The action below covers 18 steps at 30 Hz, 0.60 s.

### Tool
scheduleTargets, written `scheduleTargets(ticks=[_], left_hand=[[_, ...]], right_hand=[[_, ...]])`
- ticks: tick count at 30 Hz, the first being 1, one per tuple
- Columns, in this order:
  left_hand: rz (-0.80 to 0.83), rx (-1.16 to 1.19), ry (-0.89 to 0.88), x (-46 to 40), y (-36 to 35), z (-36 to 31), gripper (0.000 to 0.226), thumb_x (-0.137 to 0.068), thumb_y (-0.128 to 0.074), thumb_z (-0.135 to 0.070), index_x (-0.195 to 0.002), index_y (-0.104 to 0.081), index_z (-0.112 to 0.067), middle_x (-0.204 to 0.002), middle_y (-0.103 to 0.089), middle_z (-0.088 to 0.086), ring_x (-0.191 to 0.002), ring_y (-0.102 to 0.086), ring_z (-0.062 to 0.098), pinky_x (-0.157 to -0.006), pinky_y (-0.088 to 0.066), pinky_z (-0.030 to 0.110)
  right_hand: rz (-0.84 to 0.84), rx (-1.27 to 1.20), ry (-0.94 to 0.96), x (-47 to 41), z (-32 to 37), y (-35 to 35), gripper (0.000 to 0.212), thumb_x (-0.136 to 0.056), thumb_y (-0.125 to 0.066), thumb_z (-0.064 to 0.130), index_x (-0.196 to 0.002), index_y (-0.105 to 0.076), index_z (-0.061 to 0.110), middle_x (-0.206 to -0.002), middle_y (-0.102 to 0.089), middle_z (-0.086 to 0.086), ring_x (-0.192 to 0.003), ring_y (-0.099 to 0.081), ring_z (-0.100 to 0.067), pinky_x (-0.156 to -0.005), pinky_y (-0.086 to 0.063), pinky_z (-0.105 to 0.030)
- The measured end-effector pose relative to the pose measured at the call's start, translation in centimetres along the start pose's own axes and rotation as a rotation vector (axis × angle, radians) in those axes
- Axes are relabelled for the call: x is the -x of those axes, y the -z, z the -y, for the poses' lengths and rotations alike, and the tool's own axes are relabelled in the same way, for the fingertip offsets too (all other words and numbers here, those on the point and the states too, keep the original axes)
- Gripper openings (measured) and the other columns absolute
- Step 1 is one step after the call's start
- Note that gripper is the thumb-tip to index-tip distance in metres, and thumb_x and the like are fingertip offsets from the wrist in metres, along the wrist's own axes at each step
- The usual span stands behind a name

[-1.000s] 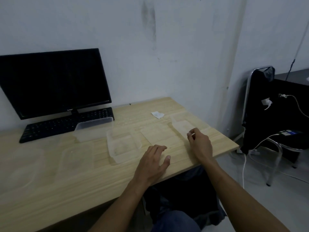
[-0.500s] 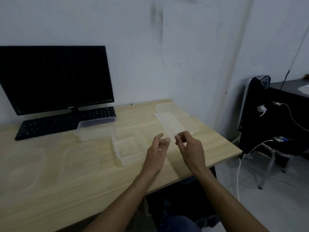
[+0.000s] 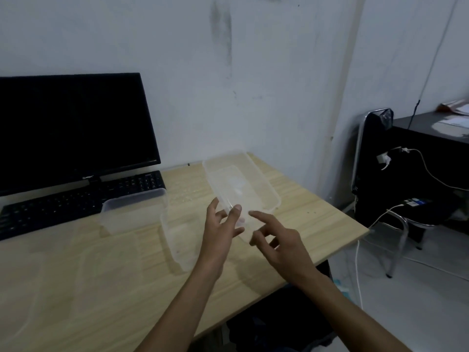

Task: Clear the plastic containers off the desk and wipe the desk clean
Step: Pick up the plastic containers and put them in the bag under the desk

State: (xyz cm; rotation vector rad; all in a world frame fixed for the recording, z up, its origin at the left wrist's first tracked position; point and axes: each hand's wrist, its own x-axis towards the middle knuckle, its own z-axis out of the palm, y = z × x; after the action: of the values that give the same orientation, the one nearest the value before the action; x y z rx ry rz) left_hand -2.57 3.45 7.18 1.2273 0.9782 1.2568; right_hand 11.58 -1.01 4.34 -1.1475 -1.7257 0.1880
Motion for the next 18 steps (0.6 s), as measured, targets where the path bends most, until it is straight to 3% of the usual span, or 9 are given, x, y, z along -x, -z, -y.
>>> scheduleTargets(ticks=[2,5,7,10,12,15,18], left_hand=[[-0.025,-0.012,-0.022,-0.4,0.8,-0.3,0.066,-0.092,-0.061,-0.032,-0.148,-0.028,-0.021,-0.101,-0.068,-0.004,-0.093,-0.068,0.007,-0.079,-0.057,0.027],[-0.051,-0.036,-0.036,-0.9,2.3,-1.0,0.067,-0.091,-0.06,-0.035,-0.148,-0.027,-0.023,-0.087,-0.072,-0.01,-0.098,-0.067,0.008,-0.08,-0.056,0.026],[-0.065,-0.05,-0.04,-0.9,3.4,-1.4,0.065,-0.09,-0.059,-0.037,-0.147,-0.029,-0.026,-0.087,-0.073,-0.013,-0.094,-0.068,0.006,-0.083,-0.055,0.027],[-0.069,-0.075,-0.031,-0.5,4.8,-1.6,0.064,-0.089,-0.058,-0.04,-0.146,-0.032,-0.027,-0.09,-0.073,-0.014,-0.087,-0.069,0.005,-0.093,-0.053,0.038],[-0.071,-0.092,-0.032,-0.2,5.6,-1.7,0.068,-0.086,-0.059,-0.043,-0.146,-0.034,-0.025,-0.093,-0.073,-0.011,-0.087,-0.07,0.007,-0.095,-0.052,0.042],[-0.071,-0.102,-0.027,0.0,6.6,-1.8,0.071,-0.082,-0.06,-0.045,-0.146,-0.036,-0.023,-0.098,-0.073,-0.005,-0.089,-0.07,0.01,-0.094,-0.052,0.042],[-0.059,-0.096,-0.022,0.3,7.4,-1.9,0.07,-0.082,-0.06,-0.045,-0.144,-0.038,-0.023,-0.102,-0.073,-0.003,-0.093,-0.07,0.011,-0.094,-0.053,0.042]], right_hand=[[-0.136,-0.055,-0.026,0.0,-0.6,0.4,0.027,-0.091,-0.052,0.031,-0.117,-0.055,0.03,-0.064,-0.063,0.011,-0.05,-0.056,-0.002,-0.052,-0.041,-0.01],[-0.249,-0.032,-0.226,-1.4,-2.6,0.4,0.005,-0.093,-0.057,0.023,-0.096,-0.059,0.026,-0.062,-0.061,0.008,-0.059,-0.059,-0.007,-0.057,-0.043,-0.02],[-0.151,0.134,-0.373,-2.9,-4.6,0.0,0.006,-0.093,-0.058,0.032,-0.096,-0.06,0.027,-0.081,-0.063,0.01,-0.08,-0.06,-0.008,-0.066,-0.045,-0.027],[0.169,0.447,-0.508,-4.7,-6.6,-1.1,0.047,-0.09,-0.053,0.054,-0.128,-0.051,0.026,-0.126,-0.053,-0.003,-0.12,-0.044,-0.022,-0.084,-0.041,-0.032],[0.345,0.525,-0.532,-5.5,-6.7,-2.0,0.069,-0.084,-0.05,0.067,-0.141,-0.037,0.031,-0.145,-0.038,-0.008,-0.134,-0.03,-0.028,-0.099,-0.037,-0.042],[0.502,0.594,-0.535,-5.7,-6.5,-3.1,0.082,-0.075,-0.047,0.079,-0.143,-0.031,0.036,-0.153,-0.028,-0.009,-0.141,-0.022,-0.029,-0.109,-0.027,-0.048],[0.535,0.654,-0.51,-5.3,-6.5,-3.4,0.082,-0.074,-0.049,0.079,-0.141,-0.035,0.034,-0.151,-0.029,-0.011,-0.138,-0.026,-0.03,-0.109,-0.025,-0.046]])
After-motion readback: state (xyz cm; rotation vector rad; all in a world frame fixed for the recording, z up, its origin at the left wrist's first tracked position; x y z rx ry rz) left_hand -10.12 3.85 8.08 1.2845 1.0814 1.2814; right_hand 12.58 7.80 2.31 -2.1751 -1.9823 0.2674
